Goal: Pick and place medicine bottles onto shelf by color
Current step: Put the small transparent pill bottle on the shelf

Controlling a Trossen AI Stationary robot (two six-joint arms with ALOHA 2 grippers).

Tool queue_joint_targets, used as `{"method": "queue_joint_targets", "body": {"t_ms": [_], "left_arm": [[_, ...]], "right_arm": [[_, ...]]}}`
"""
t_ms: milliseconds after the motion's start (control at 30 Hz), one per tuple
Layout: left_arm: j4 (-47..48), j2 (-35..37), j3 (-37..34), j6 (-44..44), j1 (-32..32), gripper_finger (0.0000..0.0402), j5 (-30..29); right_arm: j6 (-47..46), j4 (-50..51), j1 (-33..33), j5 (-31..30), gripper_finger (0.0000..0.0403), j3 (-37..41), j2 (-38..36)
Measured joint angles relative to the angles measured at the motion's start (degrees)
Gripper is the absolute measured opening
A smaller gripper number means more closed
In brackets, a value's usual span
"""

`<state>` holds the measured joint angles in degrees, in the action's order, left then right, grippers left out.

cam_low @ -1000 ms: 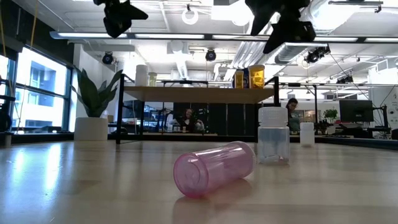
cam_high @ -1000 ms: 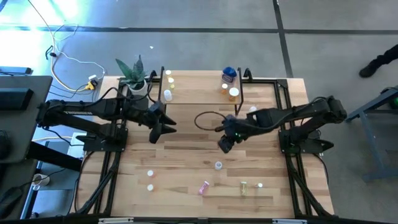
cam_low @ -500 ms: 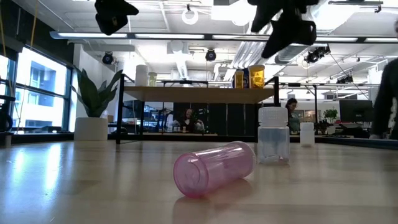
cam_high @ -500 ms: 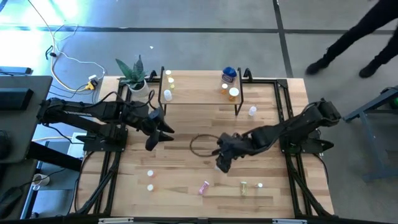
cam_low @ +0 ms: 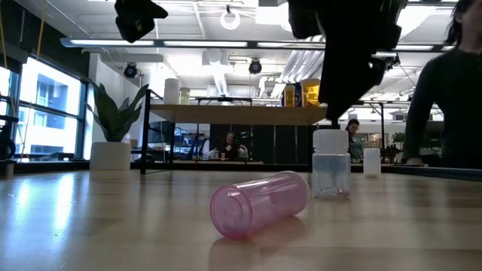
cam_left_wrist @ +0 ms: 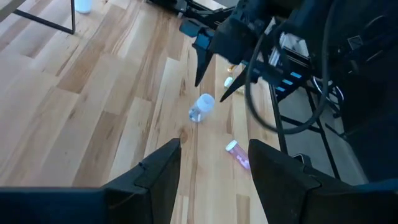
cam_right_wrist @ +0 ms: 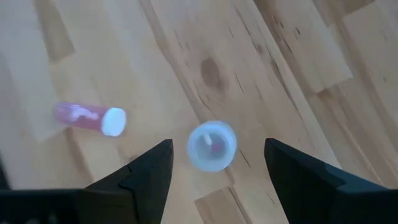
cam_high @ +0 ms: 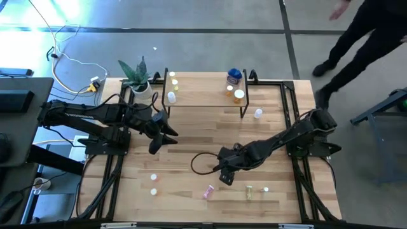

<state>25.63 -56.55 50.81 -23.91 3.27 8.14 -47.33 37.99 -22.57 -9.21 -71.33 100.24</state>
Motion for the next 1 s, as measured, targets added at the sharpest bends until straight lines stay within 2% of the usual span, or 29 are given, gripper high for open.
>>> {"method": "queue_joint_targets", "body": {"t_ms": [500,633,867,1000], "left_arm": [[0.00,0.00,0.00,-0.12,0.00,0.0179,0.00],[0.00,0.00,0.00,-0.12,0.00,0.0179,0.00],[0.07,0.00,0.02,0.03,0.04,0.0179,0.00],[0.07,-0.01,0.02,0.01,0.09,0.0179,-0.31]], "right_arm": [[-0.57,-1.97,0.00,0.66,0.0239,-0.03,5.40],[-1.69,-2.09,0.03,0.32,0.0209,-0.07,5.74],[-3.38,-2.07,0.20,0.99,0.0120,-0.14,5.69],[-3.85,-1.22,1.22,3.88,0.0116,-1.17,5.58]]}}
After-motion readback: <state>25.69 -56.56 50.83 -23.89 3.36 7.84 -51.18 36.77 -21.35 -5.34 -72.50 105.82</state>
